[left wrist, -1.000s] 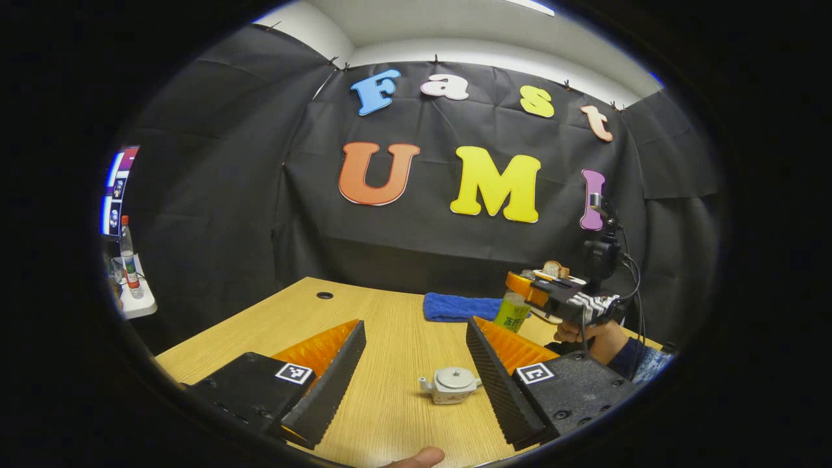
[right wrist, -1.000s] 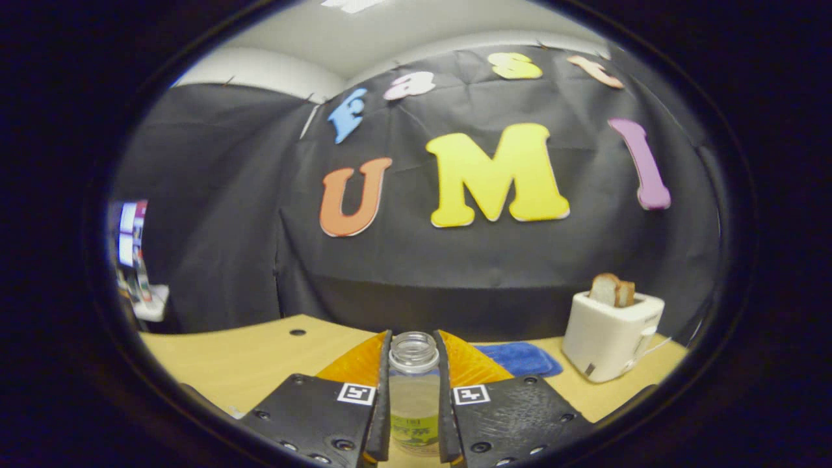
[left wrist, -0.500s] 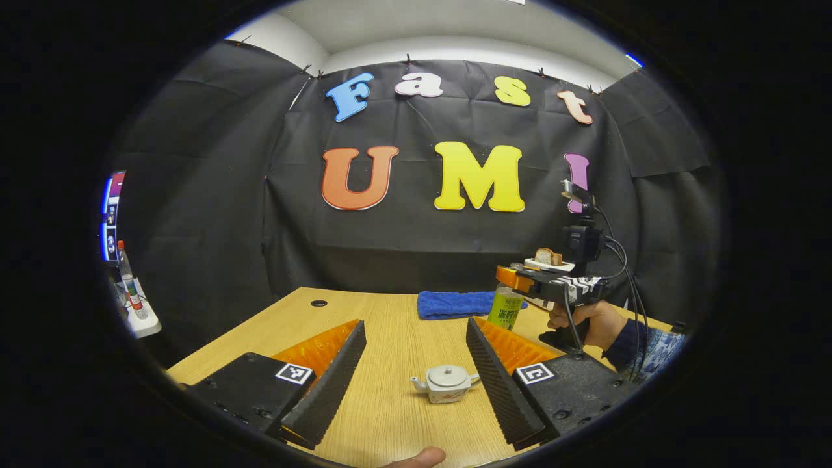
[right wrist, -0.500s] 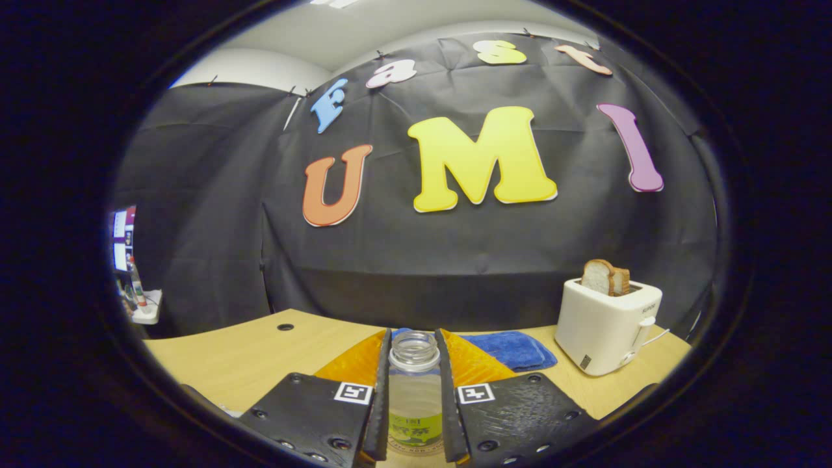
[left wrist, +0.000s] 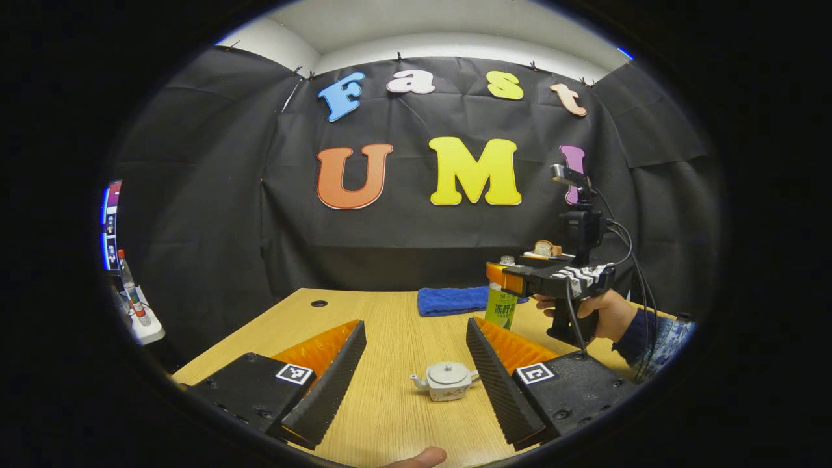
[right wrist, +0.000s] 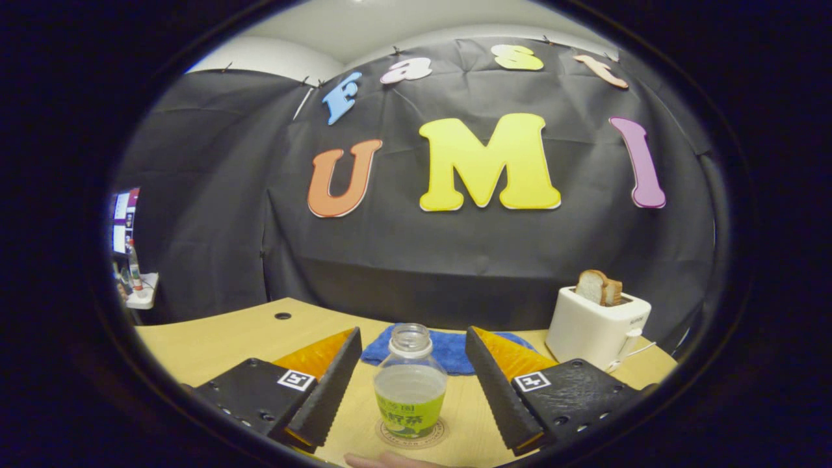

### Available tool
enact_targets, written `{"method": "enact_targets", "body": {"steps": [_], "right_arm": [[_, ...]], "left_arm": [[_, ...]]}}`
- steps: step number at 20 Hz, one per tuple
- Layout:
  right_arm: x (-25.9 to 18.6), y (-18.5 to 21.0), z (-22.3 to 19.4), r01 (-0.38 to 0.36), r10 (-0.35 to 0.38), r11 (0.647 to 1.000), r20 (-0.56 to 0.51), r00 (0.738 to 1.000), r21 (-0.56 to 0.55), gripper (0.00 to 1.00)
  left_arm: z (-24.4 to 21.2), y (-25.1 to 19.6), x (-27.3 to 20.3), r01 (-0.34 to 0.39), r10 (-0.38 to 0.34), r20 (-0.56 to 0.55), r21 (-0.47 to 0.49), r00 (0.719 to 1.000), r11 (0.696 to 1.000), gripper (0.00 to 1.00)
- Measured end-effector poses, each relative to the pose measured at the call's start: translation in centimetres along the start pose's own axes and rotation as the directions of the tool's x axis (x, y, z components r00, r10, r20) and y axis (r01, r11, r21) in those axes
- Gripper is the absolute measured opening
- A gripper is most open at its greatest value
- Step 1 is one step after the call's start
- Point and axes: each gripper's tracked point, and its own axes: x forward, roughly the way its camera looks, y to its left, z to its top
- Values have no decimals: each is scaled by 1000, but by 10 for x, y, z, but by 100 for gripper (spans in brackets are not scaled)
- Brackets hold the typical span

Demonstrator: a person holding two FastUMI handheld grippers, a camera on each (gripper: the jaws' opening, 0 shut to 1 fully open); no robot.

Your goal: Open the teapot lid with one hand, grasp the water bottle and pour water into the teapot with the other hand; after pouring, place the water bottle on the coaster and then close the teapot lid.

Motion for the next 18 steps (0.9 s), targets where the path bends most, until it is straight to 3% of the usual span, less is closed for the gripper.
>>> {"method": "enact_targets", "body": {"steps": [10,11,18], "right_arm": [[-131,-51,31,64,-64,998,50,997,3,96],[-145,-58,36,77,-76,997,57,995,-8,93],[-241,-101,25,188,-184,980,69,981,-61,95]], "left_arm": [[8,-6,-9,-19,19,1,-14,1000,1000,97],[10,-6,-11,-28,28,3,-7,1000,1000,97],[25,-27,-24,-23,22,32,2,999,1000,97]]}}
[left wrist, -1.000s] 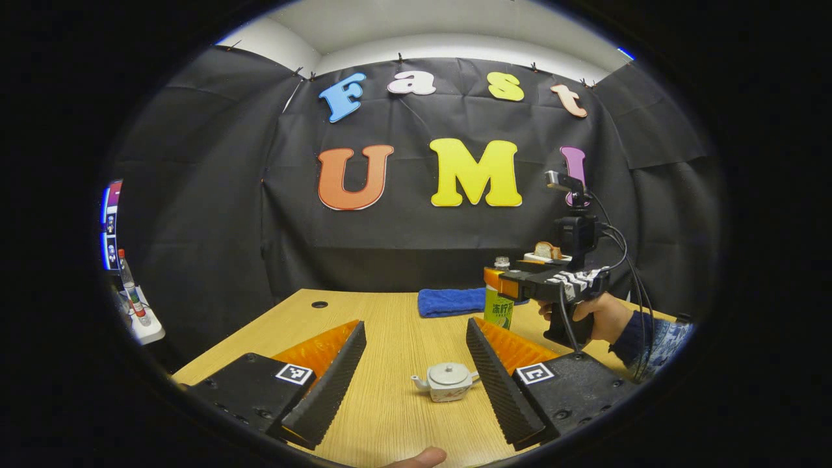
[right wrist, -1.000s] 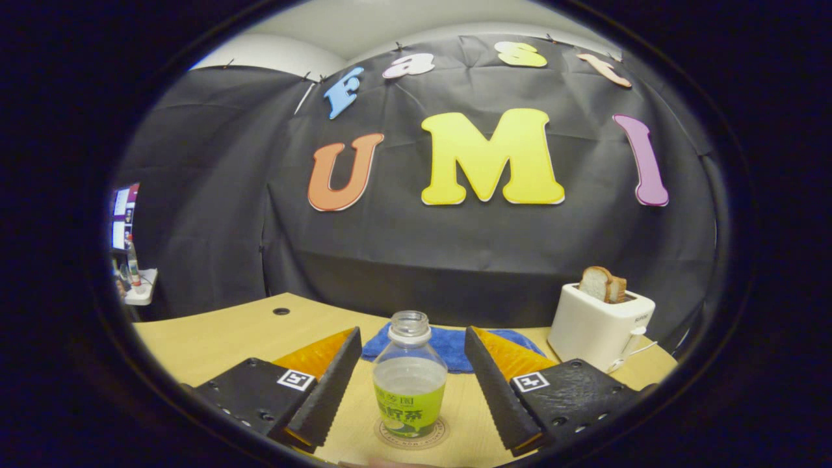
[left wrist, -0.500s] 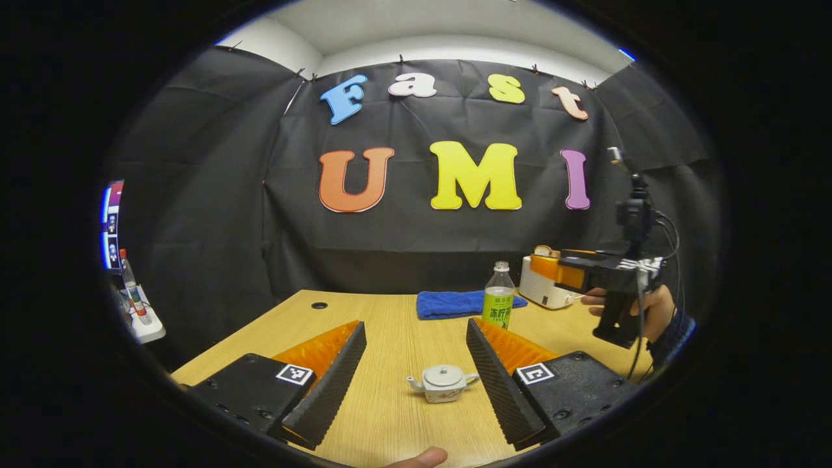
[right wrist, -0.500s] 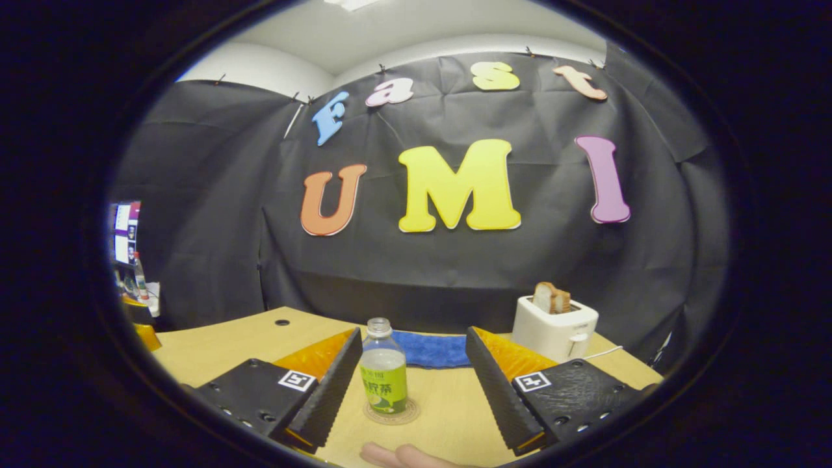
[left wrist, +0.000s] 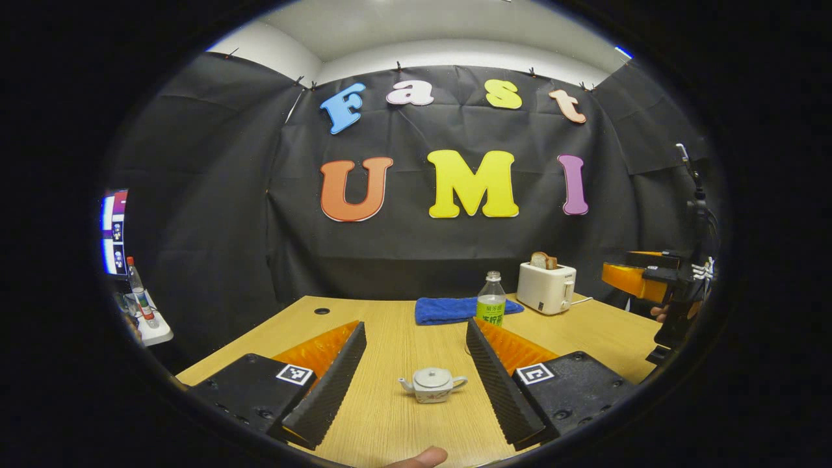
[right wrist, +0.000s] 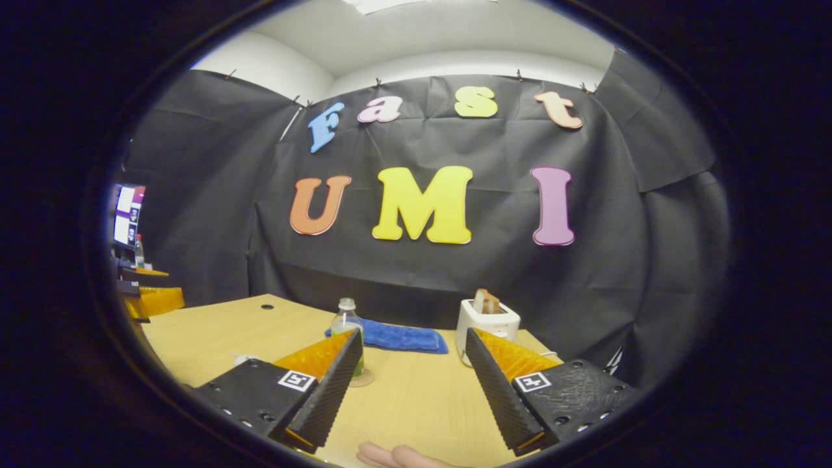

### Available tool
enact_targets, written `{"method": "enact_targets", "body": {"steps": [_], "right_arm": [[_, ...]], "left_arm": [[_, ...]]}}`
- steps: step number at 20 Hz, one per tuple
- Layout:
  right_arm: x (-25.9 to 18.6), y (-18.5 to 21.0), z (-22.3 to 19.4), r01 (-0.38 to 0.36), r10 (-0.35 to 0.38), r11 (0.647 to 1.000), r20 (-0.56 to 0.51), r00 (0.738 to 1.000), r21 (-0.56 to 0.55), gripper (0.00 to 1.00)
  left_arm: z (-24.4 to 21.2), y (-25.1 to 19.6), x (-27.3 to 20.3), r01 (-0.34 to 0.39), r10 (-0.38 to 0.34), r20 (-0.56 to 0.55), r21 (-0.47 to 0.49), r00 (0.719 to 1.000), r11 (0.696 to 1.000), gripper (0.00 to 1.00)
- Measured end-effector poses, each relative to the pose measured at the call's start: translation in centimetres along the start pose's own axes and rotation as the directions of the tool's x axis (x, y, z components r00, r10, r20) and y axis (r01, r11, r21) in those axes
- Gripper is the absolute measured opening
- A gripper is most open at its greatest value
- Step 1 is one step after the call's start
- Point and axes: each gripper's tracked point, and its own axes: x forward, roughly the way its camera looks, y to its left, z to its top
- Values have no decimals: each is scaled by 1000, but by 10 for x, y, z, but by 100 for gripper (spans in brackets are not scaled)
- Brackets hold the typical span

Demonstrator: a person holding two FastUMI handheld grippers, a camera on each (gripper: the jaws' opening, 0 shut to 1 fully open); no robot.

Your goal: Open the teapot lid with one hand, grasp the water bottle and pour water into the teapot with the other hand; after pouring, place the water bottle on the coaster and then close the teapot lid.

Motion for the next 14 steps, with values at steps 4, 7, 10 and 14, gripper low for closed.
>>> {"method": "enact_targets", "body": {"steps": [4,7,10,14], "right_arm": [[-34,-21,-24,26,-26,999,-14,1000,27,93],[-41,-27,-33,-16,16,1000,4,1000,18,95],[-37,-37,-34,3,-3,1000,13,1000,0,95],[-31,-33,-49,5,-6,1000,-26,1000,-16,95]], "left_arm": [[-6,-13,0,-9,9,-16,9,1000,1000,97],[-11,-22,4,-20,20,-24,-19,1000,1000,97],[-14,-29,8,-21,21,-20,-8,1000,1000,98],[-17,-28,10,-32,33,-20,12,999,999,97]]}}
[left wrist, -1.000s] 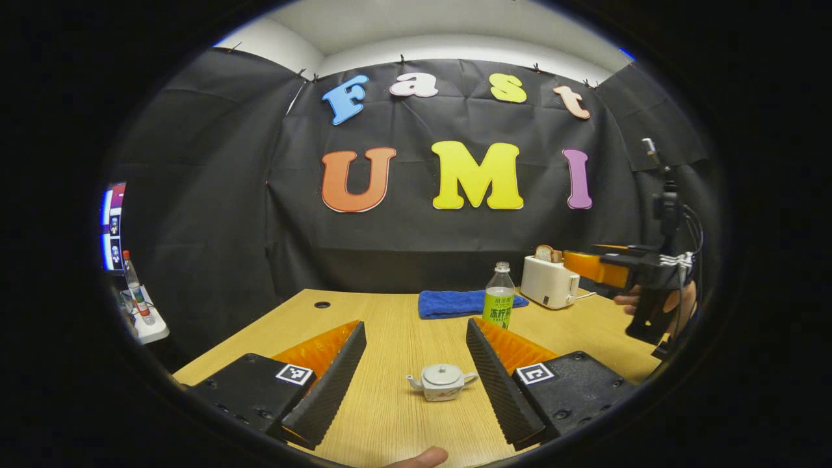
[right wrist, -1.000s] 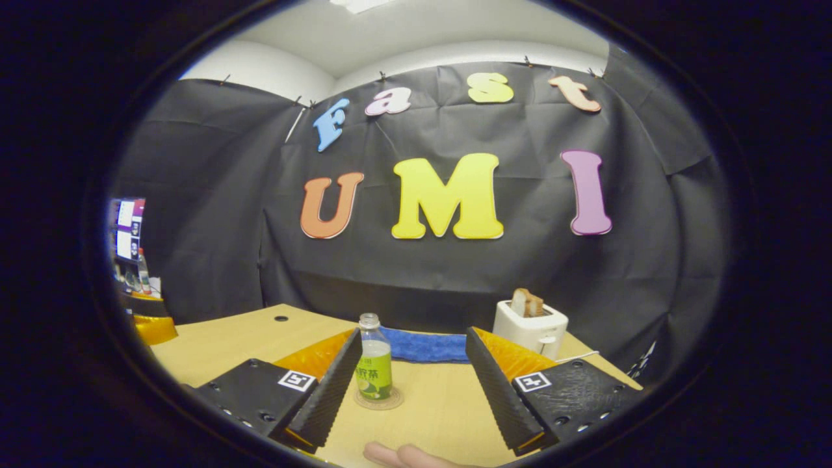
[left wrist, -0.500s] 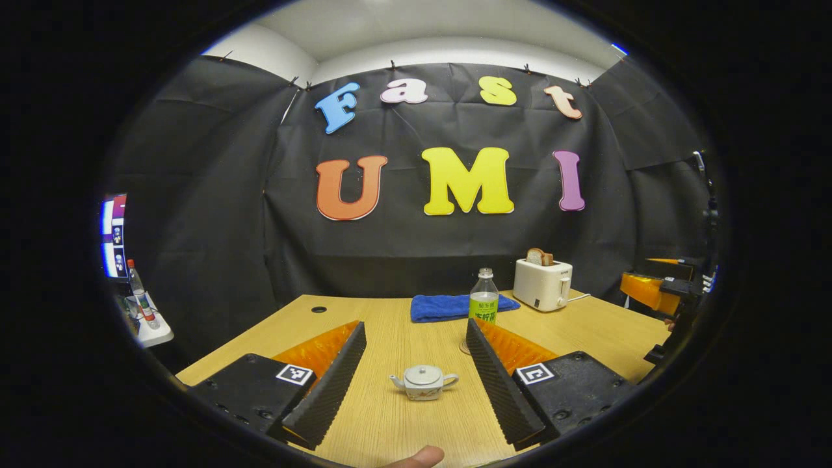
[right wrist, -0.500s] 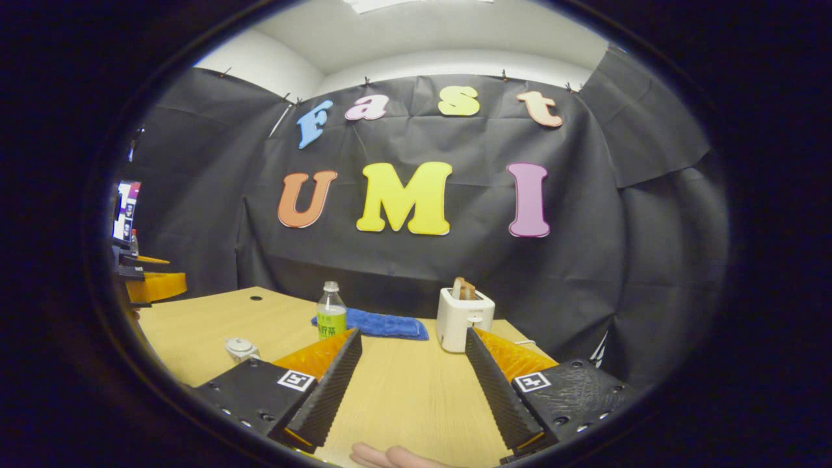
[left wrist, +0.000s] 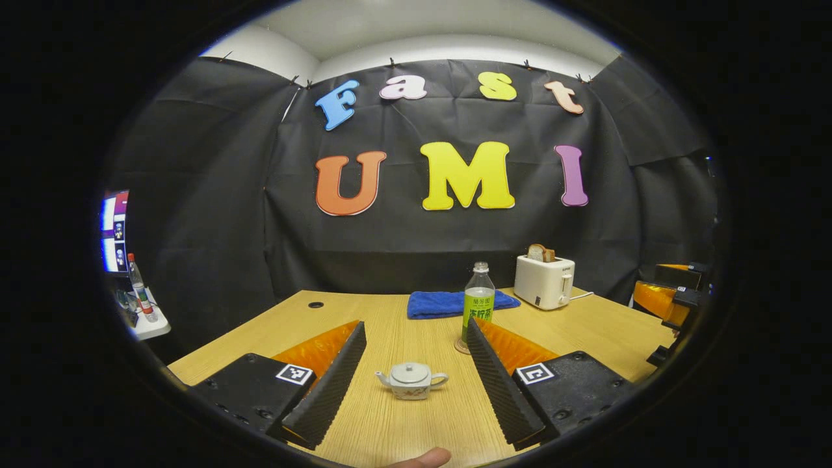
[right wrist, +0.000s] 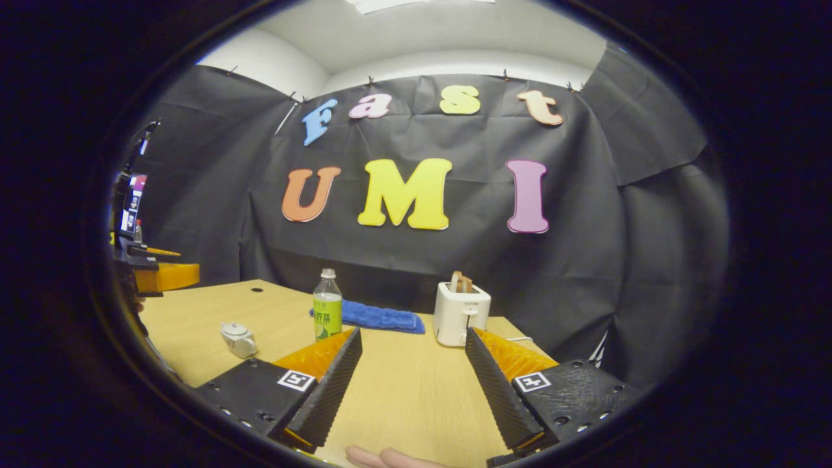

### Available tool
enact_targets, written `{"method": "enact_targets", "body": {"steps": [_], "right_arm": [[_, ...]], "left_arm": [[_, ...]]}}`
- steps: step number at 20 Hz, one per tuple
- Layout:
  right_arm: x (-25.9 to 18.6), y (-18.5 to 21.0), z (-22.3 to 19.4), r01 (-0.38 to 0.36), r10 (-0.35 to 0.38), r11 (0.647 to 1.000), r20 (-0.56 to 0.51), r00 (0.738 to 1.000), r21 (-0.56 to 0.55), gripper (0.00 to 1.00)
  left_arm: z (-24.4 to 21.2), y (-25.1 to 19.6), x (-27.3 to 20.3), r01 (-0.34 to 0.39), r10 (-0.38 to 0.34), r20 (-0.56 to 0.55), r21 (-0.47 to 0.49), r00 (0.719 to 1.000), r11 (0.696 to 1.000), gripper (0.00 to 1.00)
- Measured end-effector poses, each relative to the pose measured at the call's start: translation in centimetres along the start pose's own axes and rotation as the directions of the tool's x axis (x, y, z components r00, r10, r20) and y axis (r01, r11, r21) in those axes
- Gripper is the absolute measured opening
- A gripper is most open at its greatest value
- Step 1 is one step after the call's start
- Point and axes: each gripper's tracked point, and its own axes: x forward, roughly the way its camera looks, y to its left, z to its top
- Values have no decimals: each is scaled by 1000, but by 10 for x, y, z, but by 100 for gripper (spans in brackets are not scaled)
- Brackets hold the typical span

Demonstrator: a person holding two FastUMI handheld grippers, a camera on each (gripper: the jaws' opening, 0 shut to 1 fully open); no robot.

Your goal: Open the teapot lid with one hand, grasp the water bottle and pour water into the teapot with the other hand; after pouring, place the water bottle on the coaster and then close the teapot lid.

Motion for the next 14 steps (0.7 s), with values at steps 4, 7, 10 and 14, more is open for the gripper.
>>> {"method": "enact_targets", "body": {"steps": [4,7,10,14], "right_arm": [[4,4,-6,3,-3,1000,-11,1000,-12,95],[6,0,-9,15,-15,1000,-21,1000,-9,95],[8,-5,-9,26,-27,1000,-21,999,-9,95],[8,-13,-8,42,-42,999,-15,999,-7,95]], "left_arm": [[-1,5,3,-5,5,-4,-21,1000,1000,98],[-3,7,3,-9,9,-11,-24,1000,1000,97],[-6,5,4,-3,3,-21,-24,1000,1000,97],[-9,6,5,-6,6,-30,-16,1000,1000,98]]}}
